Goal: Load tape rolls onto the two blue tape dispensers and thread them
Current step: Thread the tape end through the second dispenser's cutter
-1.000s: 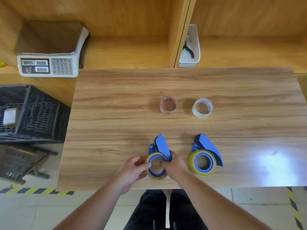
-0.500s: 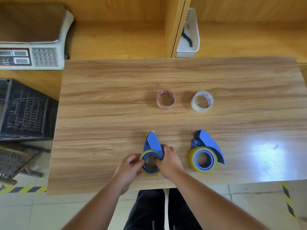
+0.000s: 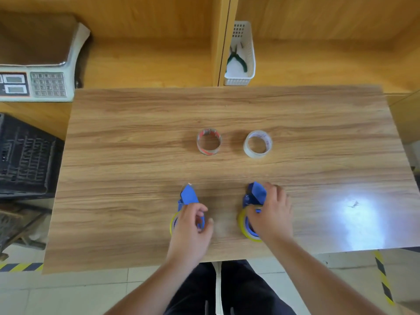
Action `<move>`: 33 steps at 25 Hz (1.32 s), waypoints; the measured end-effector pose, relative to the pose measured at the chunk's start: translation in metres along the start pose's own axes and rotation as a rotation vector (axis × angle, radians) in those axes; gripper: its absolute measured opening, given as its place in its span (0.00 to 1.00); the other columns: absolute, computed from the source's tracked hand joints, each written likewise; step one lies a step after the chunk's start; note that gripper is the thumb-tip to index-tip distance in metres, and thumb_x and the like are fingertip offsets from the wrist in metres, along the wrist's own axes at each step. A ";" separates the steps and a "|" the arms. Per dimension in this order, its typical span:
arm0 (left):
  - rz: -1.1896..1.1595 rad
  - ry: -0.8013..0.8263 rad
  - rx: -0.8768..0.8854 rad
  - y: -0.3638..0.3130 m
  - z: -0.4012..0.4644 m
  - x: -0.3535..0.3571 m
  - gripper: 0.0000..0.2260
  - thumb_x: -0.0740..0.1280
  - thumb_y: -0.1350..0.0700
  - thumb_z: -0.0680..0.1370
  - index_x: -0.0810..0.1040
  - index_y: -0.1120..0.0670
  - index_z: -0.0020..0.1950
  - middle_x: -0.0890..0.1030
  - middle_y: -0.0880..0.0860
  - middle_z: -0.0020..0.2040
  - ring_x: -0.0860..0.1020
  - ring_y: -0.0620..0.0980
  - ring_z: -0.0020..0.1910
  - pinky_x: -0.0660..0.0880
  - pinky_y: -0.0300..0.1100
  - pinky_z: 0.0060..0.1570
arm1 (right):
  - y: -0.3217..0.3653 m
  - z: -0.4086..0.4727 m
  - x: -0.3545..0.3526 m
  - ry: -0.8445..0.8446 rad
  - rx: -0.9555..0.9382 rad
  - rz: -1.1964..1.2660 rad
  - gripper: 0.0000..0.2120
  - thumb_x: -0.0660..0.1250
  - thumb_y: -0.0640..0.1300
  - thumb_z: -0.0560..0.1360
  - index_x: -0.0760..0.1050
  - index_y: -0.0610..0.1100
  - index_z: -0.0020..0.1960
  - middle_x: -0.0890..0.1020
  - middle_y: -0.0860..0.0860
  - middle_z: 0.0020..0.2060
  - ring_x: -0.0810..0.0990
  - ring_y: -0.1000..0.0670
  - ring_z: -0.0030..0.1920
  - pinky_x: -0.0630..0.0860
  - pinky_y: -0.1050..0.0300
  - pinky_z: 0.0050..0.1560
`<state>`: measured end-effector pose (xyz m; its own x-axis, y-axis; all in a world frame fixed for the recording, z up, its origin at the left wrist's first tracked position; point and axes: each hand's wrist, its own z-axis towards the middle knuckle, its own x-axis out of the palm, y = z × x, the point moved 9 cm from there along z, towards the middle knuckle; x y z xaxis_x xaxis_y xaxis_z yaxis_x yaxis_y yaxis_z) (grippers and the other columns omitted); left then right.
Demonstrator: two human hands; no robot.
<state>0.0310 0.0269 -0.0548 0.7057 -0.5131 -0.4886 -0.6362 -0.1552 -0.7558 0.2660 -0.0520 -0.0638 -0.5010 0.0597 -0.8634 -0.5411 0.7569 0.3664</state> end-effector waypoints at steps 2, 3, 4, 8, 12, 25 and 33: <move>0.069 0.130 0.002 -0.018 -0.002 0.050 0.10 0.72 0.51 0.77 0.76 0.45 0.57 0.75 0.45 0.52 0.77 0.43 0.45 0.74 0.37 0.46 | -0.042 0.012 -0.002 0.147 0.130 -0.040 0.42 0.73 0.53 0.67 0.61 0.46 0.77 0.70 0.44 0.70 0.67 0.39 0.70 0.67 0.42 0.69; 0.112 0.163 -0.039 -0.021 -0.001 0.072 0.11 0.71 0.48 0.77 0.75 0.45 0.58 0.74 0.45 0.53 0.77 0.44 0.47 0.74 0.38 0.46 | -0.055 0.014 0.002 0.229 0.153 -0.055 0.45 0.73 0.55 0.67 0.57 0.47 0.79 0.68 0.45 0.72 0.66 0.40 0.72 0.66 0.42 0.71; 0.155 0.183 -0.095 -0.022 0.001 0.089 0.14 0.70 0.46 0.77 0.73 0.46 0.60 0.73 0.45 0.56 0.76 0.44 0.48 0.72 0.39 0.46 | -0.063 0.014 0.007 0.298 0.157 -0.064 0.47 0.73 0.56 0.67 0.55 0.48 0.80 0.67 0.45 0.73 0.65 0.41 0.73 0.67 0.42 0.71; 0.260 0.223 -0.259 -0.006 0.012 0.134 0.24 0.70 0.41 0.76 0.69 0.50 0.68 0.73 0.49 0.63 0.78 0.50 0.52 0.72 0.44 0.44 | -0.071 0.010 0.029 0.410 0.142 -0.017 0.41 0.73 0.54 0.69 0.58 0.47 0.77 0.69 0.44 0.69 0.69 0.41 0.68 0.74 0.45 0.63; 0.277 0.189 -0.323 -0.003 0.016 0.145 0.15 0.69 0.47 0.77 0.70 0.51 0.57 0.74 0.50 0.57 0.76 0.49 0.40 0.69 0.44 0.34 | -0.069 0.011 0.032 0.368 0.105 0.005 0.26 0.70 0.46 0.73 0.65 0.47 0.69 0.72 0.45 0.63 0.73 0.42 0.62 0.77 0.47 0.56; 0.144 0.024 -0.008 -0.117 -0.015 0.095 0.12 0.71 0.40 0.75 0.74 0.41 0.54 0.81 0.42 0.49 0.80 0.38 0.41 0.74 0.35 0.37 | -0.064 0.022 -0.044 0.332 0.226 0.817 0.16 0.65 0.33 0.75 0.73 0.49 0.58 0.83 0.45 0.40 0.81 0.47 0.35 0.80 0.48 0.39; 0.024 -0.211 0.307 -0.211 -0.063 0.051 0.15 0.73 0.46 0.76 0.71 0.40 0.59 0.73 0.38 0.54 0.78 0.37 0.48 0.75 0.30 0.41 | -0.017 0.011 -0.104 0.275 0.215 1.283 0.07 0.67 0.30 0.74 0.79 0.37 0.50 0.83 0.41 0.36 0.81 0.44 0.36 0.78 0.52 0.37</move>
<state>0.1811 -0.0196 0.1070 0.7607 -0.3235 -0.5628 -0.5529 0.1312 -0.8228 0.3351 -0.0642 0.0159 -0.7060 0.6905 0.1573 0.5181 0.3522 0.7794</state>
